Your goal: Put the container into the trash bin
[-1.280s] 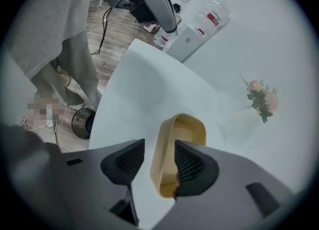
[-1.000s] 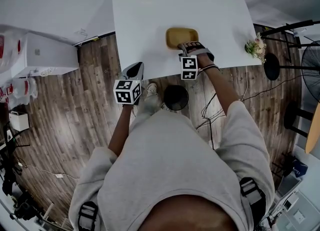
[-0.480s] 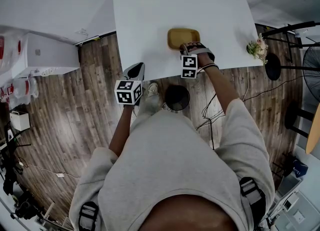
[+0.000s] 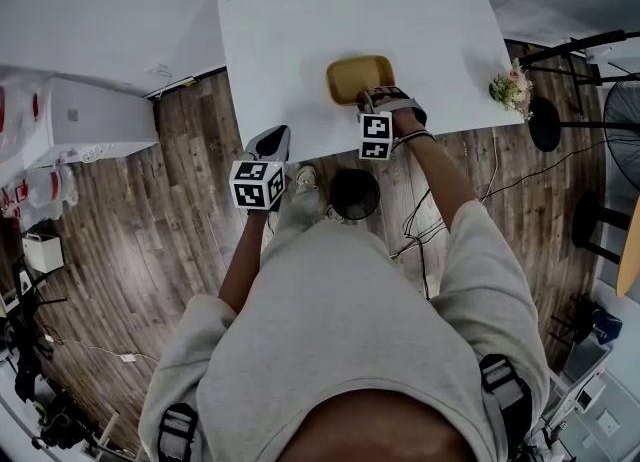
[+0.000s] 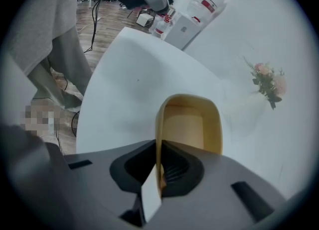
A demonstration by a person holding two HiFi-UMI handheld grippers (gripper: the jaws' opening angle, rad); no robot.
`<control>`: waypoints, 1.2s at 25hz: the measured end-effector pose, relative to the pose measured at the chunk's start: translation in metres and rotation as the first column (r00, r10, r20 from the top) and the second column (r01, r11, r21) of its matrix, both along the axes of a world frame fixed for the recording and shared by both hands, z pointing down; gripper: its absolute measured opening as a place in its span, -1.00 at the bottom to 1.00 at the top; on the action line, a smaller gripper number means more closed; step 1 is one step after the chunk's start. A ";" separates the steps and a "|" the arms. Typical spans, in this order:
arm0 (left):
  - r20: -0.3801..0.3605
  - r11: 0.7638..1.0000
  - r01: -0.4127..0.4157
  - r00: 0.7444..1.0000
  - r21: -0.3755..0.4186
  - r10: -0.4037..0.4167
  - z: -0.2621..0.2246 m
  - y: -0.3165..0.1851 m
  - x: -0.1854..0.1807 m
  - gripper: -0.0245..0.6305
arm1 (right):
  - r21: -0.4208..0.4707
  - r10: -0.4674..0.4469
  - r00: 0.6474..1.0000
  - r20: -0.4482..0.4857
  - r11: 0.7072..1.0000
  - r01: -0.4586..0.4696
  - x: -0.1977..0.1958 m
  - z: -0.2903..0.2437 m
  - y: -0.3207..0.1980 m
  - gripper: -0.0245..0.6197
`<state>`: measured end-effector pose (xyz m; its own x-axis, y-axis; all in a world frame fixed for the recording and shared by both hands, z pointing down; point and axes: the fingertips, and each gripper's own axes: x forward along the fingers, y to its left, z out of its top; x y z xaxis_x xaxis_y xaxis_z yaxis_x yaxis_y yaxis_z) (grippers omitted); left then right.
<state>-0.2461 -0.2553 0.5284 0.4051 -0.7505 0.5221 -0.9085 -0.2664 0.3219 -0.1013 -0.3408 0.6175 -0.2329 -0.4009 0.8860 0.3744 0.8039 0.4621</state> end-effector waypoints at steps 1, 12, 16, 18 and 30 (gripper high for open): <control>-0.001 1.000 -0.007 1.000 0.000 0.007 0.000 -0.001 0.001 -0.90 | 0.003 0.008 1.000 0.006 1.000 -0.008 0.000 -0.002 0.000 -0.82; -0.012 0.990 -0.144 0.989 0.008 0.144 -0.001 -0.028 0.033 -0.89 | 0.014 0.215 0.972 0.091 0.976 -0.217 0.023 -0.025 -0.008 -0.83; -0.016 0.978 -0.206 0.978 0.017 0.206 -0.002 -0.039 0.048 -0.90 | 0.003 0.309 0.944 0.115 0.950 -0.311 0.041 -0.029 -0.007 -0.83; -0.018 0.972 -0.235 0.972 0.019 0.235 -0.002 -0.044 0.055 -0.90 | 0.004 0.344 0.932 0.114 0.938 -0.347 0.052 -0.030 -0.006 -0.83; -0.027 0.893 -0.449 0.893 0.018 0.450 0.001 -0.060 0.107 -0.89 | 0.022 0.573 0.810 0.120 0.815 -0.580 0.118 -0.039 0.013 -0.83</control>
